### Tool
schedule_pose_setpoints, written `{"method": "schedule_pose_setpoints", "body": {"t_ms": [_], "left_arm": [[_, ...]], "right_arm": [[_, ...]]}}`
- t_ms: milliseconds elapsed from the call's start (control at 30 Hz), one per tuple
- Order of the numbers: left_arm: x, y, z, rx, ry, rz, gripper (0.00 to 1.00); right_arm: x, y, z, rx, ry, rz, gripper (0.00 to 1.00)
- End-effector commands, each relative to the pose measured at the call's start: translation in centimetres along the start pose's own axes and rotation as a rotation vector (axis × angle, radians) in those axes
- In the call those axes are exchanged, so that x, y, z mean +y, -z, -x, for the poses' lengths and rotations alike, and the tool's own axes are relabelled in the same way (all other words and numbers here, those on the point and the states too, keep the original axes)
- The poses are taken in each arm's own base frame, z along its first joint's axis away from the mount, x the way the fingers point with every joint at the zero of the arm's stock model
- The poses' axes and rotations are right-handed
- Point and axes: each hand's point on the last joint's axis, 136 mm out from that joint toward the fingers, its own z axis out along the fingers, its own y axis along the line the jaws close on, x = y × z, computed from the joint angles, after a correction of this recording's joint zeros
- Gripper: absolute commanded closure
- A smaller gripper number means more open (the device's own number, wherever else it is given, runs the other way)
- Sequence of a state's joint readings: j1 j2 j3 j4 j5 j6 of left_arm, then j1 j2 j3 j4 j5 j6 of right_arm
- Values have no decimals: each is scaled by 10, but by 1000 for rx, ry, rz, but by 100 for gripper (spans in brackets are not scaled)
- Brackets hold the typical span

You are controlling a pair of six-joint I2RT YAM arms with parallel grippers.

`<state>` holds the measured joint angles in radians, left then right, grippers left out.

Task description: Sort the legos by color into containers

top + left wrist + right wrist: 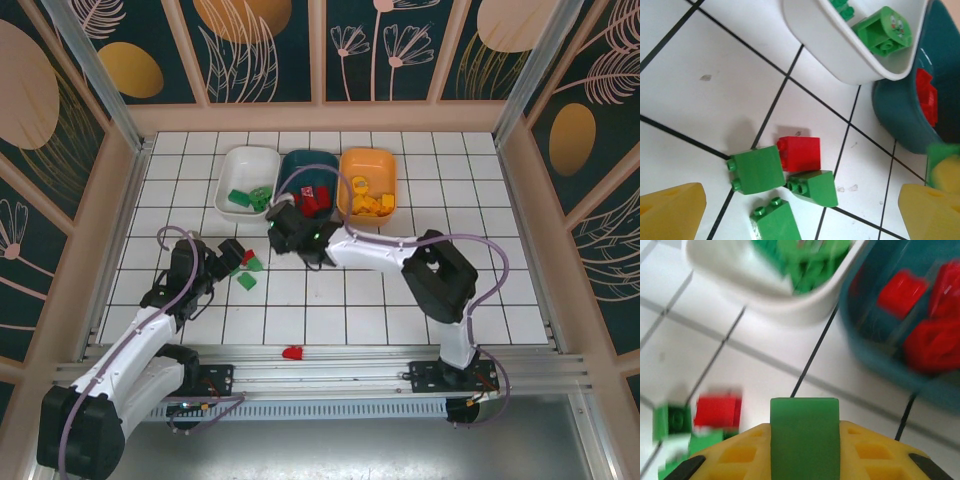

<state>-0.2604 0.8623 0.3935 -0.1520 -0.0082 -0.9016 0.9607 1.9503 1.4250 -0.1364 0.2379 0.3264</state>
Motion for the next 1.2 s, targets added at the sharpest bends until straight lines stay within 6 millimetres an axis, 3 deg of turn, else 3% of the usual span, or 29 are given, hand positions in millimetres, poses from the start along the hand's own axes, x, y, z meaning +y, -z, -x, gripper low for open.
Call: {"method": "schedule_pose_setpoints", "body": {"t_ms": [0, 267, 500, 600, 700, 767, 1000, 1167], "left_arm": [[11, -1, -7, 27, 53, 45, 3], [15, 0, -23, 77, 78, 18, 6], [15, -2, -32, 115, 75, -5, 8], [18, -4, -35, 130, 64, 8, 8], [19, -6, -36, 140, 57, 22, 9], [19, -8, -35, 140, 52, 31, 9], [14, -14, -22, 115, 24, 64, 9], [3, -19, -13, 111, 5, 58, 11]], "right_arm": [[-8, -10, 50, -91, -9, 33, 71], [-18, -72, 98, -114, 26, 45, 72], [-8, -114, 104, -81, 55, 77, 72], [-10, -120, 104, -77, 59, 64, 64], [-12, -116, 105, -78, 62, 53, 46], [-12, -107, 111, -98, 61, 50, 40], [-5, -61, 130, -192, 62, 49, 31], [1, -11, 138, -287, 49, 65, 27]]}}
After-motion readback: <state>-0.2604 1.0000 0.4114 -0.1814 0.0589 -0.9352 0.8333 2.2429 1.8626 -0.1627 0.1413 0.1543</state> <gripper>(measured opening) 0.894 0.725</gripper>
